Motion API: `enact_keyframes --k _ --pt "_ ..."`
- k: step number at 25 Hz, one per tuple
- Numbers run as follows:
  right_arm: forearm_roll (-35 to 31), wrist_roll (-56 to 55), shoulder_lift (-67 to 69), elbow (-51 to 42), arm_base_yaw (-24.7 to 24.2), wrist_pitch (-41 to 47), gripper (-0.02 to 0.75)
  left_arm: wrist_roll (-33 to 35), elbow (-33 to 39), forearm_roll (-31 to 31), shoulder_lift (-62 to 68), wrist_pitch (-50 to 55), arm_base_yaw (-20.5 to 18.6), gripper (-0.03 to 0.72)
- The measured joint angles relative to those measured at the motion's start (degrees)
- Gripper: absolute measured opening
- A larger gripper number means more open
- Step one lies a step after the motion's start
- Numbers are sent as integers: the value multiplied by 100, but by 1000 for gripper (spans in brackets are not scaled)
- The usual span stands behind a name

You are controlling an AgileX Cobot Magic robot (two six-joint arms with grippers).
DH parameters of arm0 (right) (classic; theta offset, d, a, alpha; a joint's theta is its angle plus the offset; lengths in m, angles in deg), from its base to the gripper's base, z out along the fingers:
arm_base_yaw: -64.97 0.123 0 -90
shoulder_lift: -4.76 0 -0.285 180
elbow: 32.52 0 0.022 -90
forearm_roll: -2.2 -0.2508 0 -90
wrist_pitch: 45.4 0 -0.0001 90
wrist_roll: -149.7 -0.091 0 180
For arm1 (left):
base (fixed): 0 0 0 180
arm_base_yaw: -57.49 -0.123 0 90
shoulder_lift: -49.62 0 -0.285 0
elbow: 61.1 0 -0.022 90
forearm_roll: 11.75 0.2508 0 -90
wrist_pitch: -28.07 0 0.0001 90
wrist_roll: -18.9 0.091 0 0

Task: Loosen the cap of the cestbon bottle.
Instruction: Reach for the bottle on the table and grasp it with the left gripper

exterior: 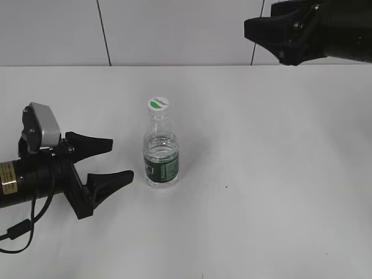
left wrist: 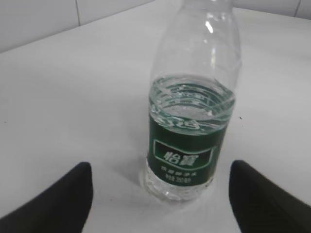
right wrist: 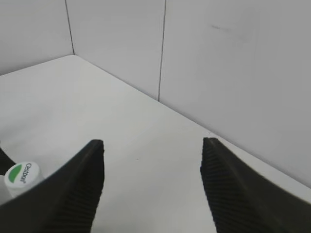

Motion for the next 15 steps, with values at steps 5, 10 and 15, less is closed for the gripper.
enact_keyframes --k 5,10,15 --pt "247 -66 234 0 235 -48 482 -264 -279 376 35 -1 0 582" --pt "293 -76 383 6 677 -48 482 -474 -666 530 39 -6 4 585" --pt "287 -76 442 16 815 -50 482 -496 -797 530 72 -33 147 585"
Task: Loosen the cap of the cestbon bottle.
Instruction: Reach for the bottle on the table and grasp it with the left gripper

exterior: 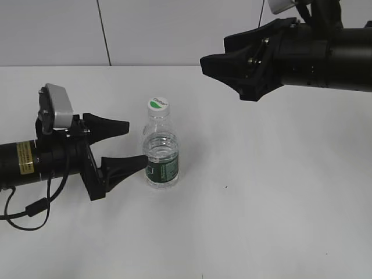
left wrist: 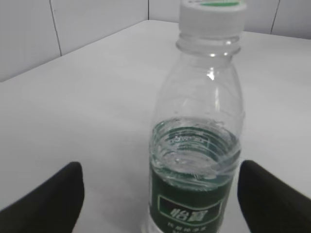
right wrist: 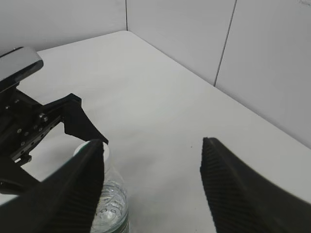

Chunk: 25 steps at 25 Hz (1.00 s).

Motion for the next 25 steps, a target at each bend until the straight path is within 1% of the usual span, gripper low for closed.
enact_keyframes --k 4,11,20,25 --pt "0 0 0 14 0 -5 482 -2 -73 24 284 -6 213 585" --pt "0 0 0 32 0 1 482 -17 -565 -59 781 -7 291 585" --pt "0 -1 0 37 0 -1 482 -22 -1018 -51 1119 -7 653 587" --pt "0 -1 0 43 0 -1 482 -22 -1098 -155 1208 -7 734 587"
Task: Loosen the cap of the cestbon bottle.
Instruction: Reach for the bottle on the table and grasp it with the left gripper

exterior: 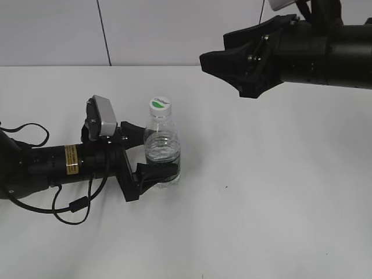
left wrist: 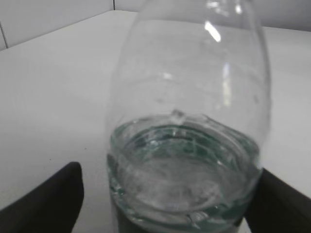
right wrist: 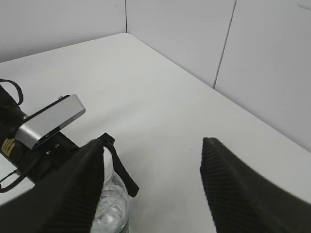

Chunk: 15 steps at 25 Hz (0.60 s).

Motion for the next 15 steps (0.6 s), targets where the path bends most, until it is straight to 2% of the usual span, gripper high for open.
enact_keyframes --k 5,10,15 --pt "203 -114 0 161 22 16 482 -6 0 -3 10 0 4 549" --pt "1606 -1024 30 553 460 574 482 -12 -4 148 10 5 12 418" --pt "2794 -2417 286 950 697 720 482 -17 -10 160 10 5 12 414"
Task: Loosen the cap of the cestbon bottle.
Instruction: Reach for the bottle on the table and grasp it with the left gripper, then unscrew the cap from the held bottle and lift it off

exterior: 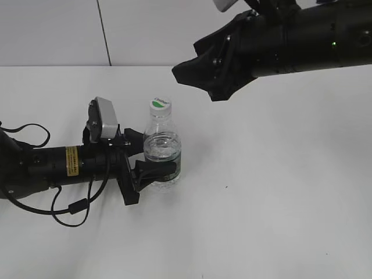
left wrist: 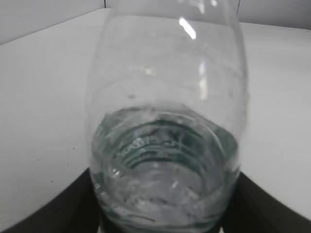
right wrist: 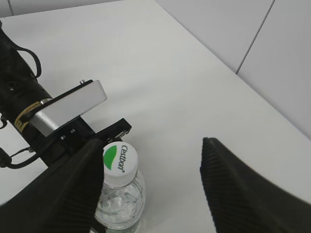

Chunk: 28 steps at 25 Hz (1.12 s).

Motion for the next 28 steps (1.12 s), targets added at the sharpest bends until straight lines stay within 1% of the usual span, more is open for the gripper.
enact_keyframes --k 2,4,10,13,19,23,28 --pt "611 -675 137 208 39 -33 482 0 0 11 0 0 0 414" --pt "931 -1386 228 412 109 -128 482 0 -4 11 0 0 0 414" --pt "941 -1975 257 677 222 -250 482 0 -6 17 0 11 0 414" --pt "941 -1937 313 682 222 67 482 0 -11 17 0 11 0 414" --pt "951 -1489 332 682 222 2243 482 0 -11 17 0 11 0 414" --pt "917 -1162 332 682 222 3193 482 0 -11 17 0 11 0 414" --pt "902 87 344 682 222 4699 482 0 -11 17 0 11 0 414"
